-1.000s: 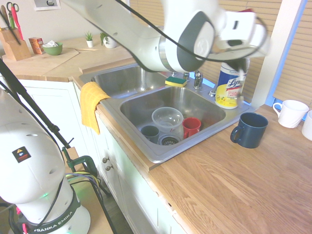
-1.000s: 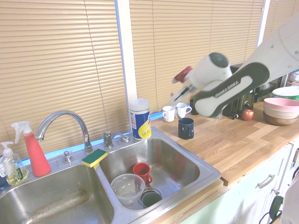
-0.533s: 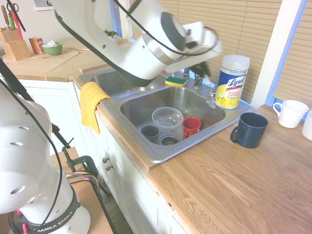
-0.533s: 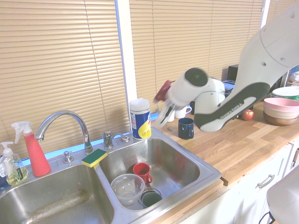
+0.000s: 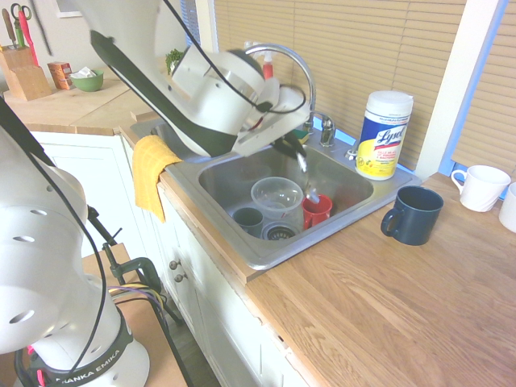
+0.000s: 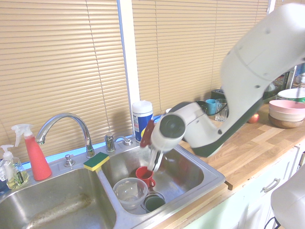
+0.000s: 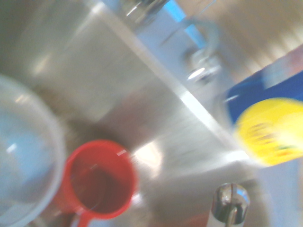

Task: Put the spoon into the sink

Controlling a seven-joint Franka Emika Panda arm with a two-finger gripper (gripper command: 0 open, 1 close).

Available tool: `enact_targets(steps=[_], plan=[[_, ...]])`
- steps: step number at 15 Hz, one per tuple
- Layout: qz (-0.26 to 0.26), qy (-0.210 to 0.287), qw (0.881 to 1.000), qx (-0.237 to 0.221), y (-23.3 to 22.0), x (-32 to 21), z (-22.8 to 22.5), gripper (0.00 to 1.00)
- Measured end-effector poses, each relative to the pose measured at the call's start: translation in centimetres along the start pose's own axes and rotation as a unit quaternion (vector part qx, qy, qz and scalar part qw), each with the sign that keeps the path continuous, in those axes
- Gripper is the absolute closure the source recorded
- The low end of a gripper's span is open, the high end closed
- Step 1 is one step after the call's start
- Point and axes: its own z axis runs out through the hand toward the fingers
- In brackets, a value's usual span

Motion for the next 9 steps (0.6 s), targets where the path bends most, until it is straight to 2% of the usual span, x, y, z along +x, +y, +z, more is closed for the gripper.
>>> enact_targets(steps=[5,9], plan=[[-0.024,-0.068,0.997,0.005,-2.6,-1.5,3.5,1.00],[-0.041,-0.134,0.990,0.005,-4.1,-0.9,5.8,1.00]])
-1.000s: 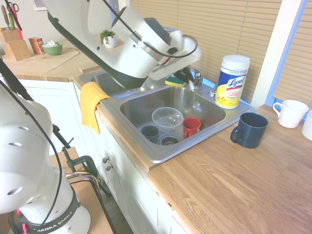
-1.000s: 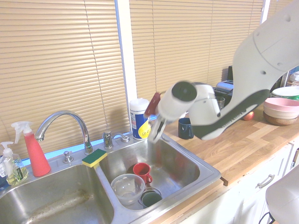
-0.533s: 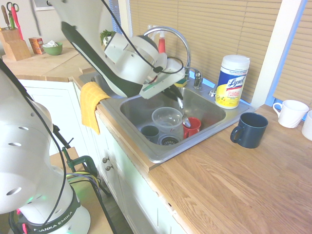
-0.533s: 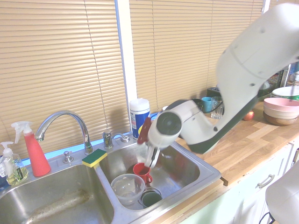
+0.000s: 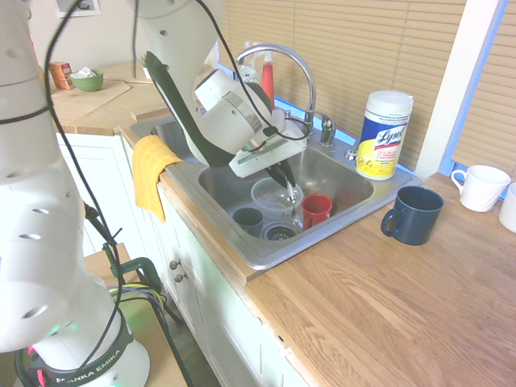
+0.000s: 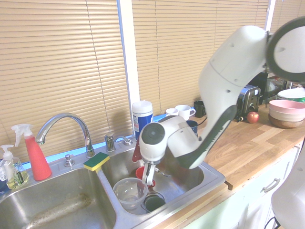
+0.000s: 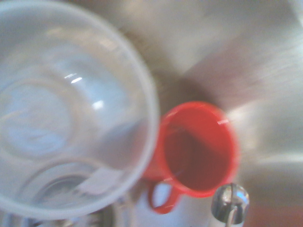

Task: Put the spoon into the sink

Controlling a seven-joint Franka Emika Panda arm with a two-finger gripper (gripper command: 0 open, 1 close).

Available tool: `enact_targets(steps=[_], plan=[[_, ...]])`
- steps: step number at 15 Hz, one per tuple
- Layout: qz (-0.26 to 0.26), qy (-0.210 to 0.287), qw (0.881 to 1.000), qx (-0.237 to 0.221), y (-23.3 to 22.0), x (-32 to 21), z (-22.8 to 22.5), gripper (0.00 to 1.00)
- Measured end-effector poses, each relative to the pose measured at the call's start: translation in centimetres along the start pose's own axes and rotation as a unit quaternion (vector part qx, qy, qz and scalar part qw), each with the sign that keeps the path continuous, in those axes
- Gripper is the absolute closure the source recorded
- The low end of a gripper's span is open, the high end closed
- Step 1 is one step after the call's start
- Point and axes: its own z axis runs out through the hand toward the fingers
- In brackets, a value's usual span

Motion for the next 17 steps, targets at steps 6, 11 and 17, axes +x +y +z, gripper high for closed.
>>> enact_targets(steps=[6,11,17], plan=[[-0.020,-0.061,0.998,-0.005,0.4,2.0,1.8,0.00],[-0.021,-0.085,0.996,-0.012,1.9,2.7,2.8,0.00],[-0.019,-0.096,0.995,-0.015,2.9,4.0,3.4,0.00]])
